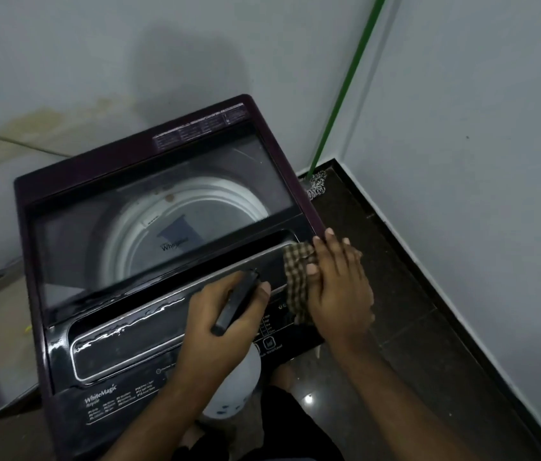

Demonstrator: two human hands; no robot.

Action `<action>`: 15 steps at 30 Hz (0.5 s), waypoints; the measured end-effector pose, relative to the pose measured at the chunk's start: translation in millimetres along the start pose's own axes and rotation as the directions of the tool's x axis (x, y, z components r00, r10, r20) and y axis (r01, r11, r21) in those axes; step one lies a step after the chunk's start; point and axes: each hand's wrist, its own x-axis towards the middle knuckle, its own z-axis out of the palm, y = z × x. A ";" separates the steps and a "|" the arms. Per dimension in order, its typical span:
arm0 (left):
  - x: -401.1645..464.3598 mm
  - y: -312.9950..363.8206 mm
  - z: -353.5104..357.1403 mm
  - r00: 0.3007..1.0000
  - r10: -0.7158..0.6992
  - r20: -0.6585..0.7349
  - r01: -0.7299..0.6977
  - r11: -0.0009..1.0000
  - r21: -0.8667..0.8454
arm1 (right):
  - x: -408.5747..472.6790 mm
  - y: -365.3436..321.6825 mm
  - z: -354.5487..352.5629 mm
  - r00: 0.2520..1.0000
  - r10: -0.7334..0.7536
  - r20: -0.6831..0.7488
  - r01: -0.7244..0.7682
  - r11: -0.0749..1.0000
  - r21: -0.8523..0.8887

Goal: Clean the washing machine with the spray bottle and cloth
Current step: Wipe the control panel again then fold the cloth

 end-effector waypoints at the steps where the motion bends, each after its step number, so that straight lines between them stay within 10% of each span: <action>1: 1.4 -0.5 -0.9 1.000 -0.009 -0.012 0.009 1.000 -0.011 | 0.8 -8.8 3.4 0.999 -0.038 0.030 0.039 0.997 -0.065; 15: -43.0 -21.4 -60.4 0.950 -0.171 -0.262 0.132 0.978 -0.160 | -14.1 -140.5 73.8 0.908 -0.381 0.174 0.408 0.899 -0.159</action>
